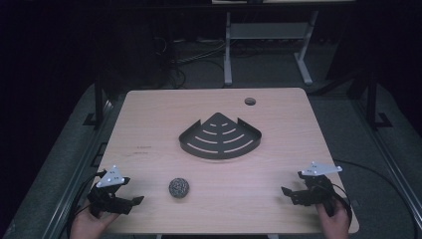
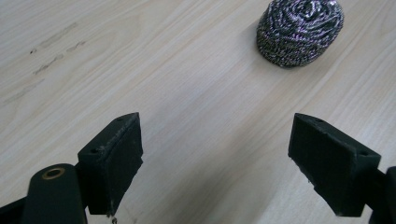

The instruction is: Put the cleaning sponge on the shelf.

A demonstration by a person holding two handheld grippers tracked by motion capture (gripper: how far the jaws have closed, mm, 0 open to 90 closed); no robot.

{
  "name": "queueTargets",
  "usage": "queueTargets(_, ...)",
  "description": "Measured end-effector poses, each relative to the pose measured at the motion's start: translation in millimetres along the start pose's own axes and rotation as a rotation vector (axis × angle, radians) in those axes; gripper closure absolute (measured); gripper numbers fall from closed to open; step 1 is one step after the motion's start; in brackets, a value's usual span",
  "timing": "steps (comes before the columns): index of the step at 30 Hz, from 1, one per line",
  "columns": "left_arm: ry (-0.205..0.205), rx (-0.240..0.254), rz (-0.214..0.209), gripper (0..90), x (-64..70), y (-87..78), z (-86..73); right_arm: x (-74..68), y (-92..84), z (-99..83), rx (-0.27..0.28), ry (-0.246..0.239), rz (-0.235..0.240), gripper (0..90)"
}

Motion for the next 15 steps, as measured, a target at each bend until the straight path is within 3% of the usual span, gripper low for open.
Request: queueTargets(15, 0.056, -0.026, -0.046, 16.9, 13.9, 12.0, 16.7, -2.8, 1.9, 1.8, -0.002, -0.007, 0.005, 14.0)
Point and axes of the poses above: each handheld gripper's, and its own axes: y roughly forward along the jaws, z roughly out of its top, x roughly to its right, the point moved 5 cm from there along y, roughly forward along the jaws, and after that the axes turned 5 degrees about z, right-handed, at the moved point
